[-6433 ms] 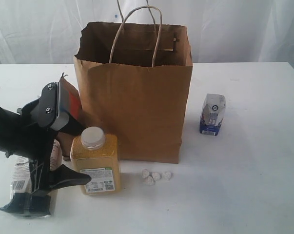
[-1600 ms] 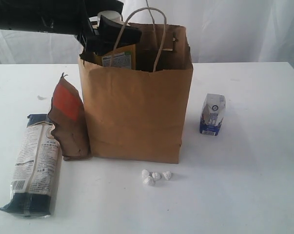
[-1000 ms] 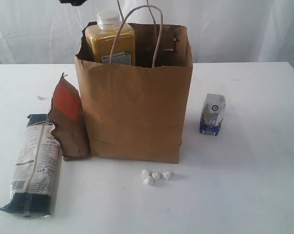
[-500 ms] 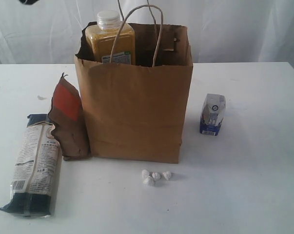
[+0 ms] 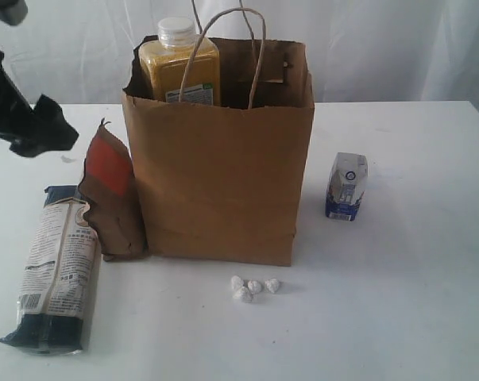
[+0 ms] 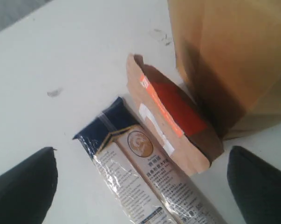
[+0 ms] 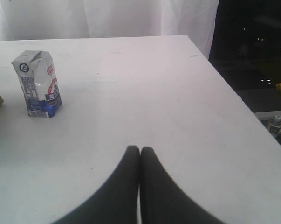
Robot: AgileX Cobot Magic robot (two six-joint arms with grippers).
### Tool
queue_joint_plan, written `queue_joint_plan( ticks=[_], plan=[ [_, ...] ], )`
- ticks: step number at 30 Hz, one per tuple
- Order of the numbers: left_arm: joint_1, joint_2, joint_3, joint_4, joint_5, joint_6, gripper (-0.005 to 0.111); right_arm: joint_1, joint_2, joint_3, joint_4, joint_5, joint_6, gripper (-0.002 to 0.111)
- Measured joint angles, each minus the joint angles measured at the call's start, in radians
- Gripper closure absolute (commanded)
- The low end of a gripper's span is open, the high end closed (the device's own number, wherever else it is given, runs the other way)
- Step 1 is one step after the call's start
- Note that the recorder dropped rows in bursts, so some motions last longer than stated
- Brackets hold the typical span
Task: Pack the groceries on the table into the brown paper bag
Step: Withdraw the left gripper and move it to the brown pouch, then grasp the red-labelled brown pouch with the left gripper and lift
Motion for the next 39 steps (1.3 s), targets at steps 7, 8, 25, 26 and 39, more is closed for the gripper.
queue_joint_plan(
  ticks=[7,8,25,26,39],
  plan=[
    [0.000,0.029,0.123,0.000,-0.134,-0.129,0.010,0.000,0.000,0.000,0.000,0.000,0.000,0.108],
    [0.000,0.032,0.130,0.000,-0.144,-0.144,0.010,0.000,0.000,0.000,0.000,0.000,0.000,0.108],
    [0.000,0.156,0.145,-0.056,-0.282,-0.232,0.010,0.000,0.000,0.000,0.000,0.000,0.000,0.108],
    [0.000,0.163,0.145,-0.058,-0.285,-0.232,0.010,0.000,0.000,0.000,0.000,0.000,0.000,0.108],
    [0.000,0.242,0.145,-0.063,-0.337,-0.232,0.010,0.000,0.000,0.000,0.000,0.000,0.000,0.108]
  ],
)
